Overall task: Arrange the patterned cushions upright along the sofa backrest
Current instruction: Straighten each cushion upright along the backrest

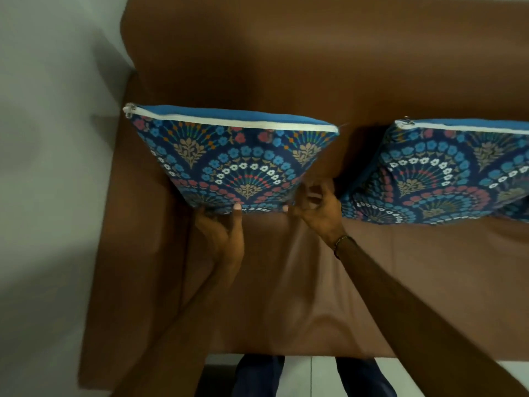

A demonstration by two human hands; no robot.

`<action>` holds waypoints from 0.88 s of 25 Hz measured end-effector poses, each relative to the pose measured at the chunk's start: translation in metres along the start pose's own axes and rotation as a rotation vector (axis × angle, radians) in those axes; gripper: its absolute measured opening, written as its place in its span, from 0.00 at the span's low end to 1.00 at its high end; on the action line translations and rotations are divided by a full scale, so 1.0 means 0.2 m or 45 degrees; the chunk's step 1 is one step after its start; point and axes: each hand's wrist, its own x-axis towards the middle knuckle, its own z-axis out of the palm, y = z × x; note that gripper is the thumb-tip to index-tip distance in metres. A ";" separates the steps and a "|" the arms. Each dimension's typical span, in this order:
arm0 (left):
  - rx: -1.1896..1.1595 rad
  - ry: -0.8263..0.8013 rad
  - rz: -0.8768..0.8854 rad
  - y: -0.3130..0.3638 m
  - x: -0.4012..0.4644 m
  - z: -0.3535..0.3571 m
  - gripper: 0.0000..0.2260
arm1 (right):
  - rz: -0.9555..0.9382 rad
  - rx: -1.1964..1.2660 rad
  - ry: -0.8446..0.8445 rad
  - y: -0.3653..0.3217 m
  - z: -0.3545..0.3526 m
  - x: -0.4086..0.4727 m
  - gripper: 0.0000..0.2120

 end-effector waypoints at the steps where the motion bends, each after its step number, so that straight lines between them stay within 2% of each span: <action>1: 0.029 -0.026 -0.028 -0.01 -0.07 0.09 0.44 | 0.014 -0.031 0.031 0.06 -0.08 -0.02 0.27; 3: 0.101 -0.145 -0.020 -0.03 -0.23 0.28 0.37 | 0.041 -0.081 0.063 0.21 -0.30 -0.06 0.11; 6: 0.173 -0.378 0.050 0.09 -0.44 0.62 0.32 | 0.175 -0.086 0.076 0.48 -0.76 -0.14 0.10; 7: 0.159 -0.446 0.064 0.13 -0.49 0.73 0.34 | 0.250 -0.059 0.138 0.57 -0.94 -0.16 0.10; 10: 0.245 -0.472 0.231 0.26 -0.52 1.03 0.51 | 0.382 0.136 0.420 0.68 -1.48 -0.16 0.12; 11: 0.281 -0.490 0.267 0.30 -0.51 1.10 0.55 | 0.391 0.185 0.471 0.66 -1.63 -0.13 0.16; 12: 0.292 -0.513 0.276 0.35 -0.52 1.17 0.56 | 0.387 0.219 0.455 0.64 -1.76 -0.08 0.27; 14: 0.285 -0.555 0.228 0.45 -0.57 1.28 0.55 | 0.330 0.328 0.275 0.55 -1.90 0.02 0.45; 15: 0.285 -0.565 0.206 0.47 -0.58 1.32 0.52 | 0.299 0.341 0.183 0.50 -1.92 0.07 0.47; 17: 0.304 -0.548 0.208 0.49 -0.62 1.37 0.46 | 0.245 0.287 0.105 0.46 -1.92 0.14 0.42; 20: 0.359 -0.477 0.232 0.45 -0.65 1.39 0.39 | 0.212 0.358 0.169 0.48 -1.89 0.12 0.39; 22: 0.375 -0.495 0.297 0.44 -0.65 1.38 0.39 | 0.160 0.423 0.193 0.55 -1.87 0.09 0.40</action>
